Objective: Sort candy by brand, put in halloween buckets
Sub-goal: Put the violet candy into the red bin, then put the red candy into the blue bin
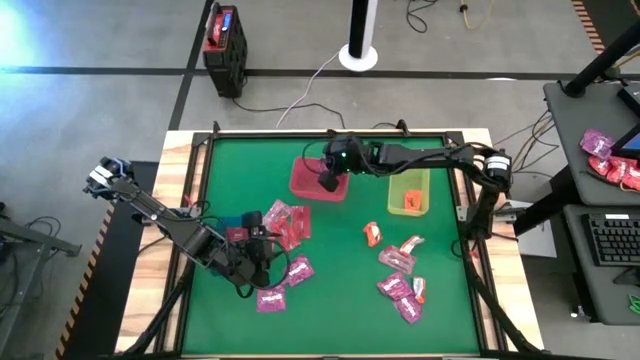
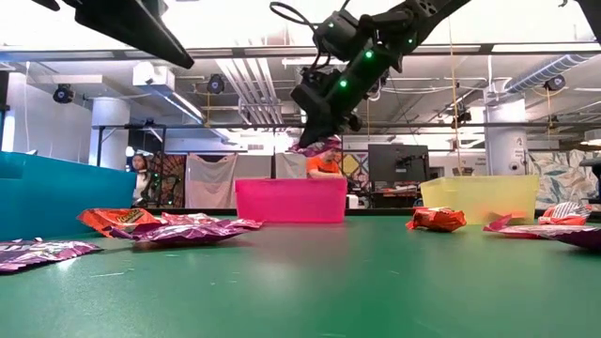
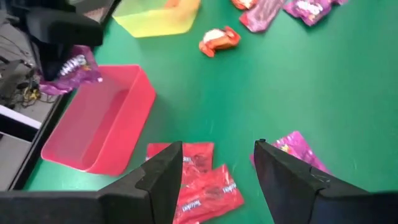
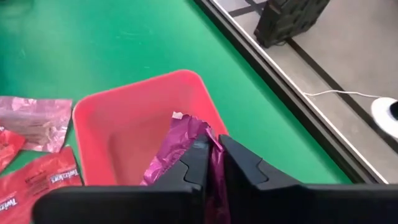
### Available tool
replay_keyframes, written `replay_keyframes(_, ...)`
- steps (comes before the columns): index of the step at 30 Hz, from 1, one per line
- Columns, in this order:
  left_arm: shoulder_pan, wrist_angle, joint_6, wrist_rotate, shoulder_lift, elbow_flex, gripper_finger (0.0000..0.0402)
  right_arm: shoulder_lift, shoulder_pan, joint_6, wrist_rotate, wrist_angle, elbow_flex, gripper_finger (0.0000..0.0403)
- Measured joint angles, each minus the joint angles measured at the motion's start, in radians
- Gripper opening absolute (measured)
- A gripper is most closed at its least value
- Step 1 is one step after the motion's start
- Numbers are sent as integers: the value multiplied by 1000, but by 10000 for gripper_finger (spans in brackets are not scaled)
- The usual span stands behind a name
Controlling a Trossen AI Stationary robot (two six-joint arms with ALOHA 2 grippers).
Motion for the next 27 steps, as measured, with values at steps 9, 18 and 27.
replay_keyframes(9, 5, 21, -8, -26, 1, 0, 182, 0, -8, -31, -4, 0, -2, 138)
replay_keyframes(18, 8, 32, -51, -25, 5, 0, 182, -46, 5, 7, -154, -85, 4, 207)
replay_keyframes(27, 10, 96, -60, -26, 91, 1, 182, -213, 169, 89, -205, -362, -34, 215)
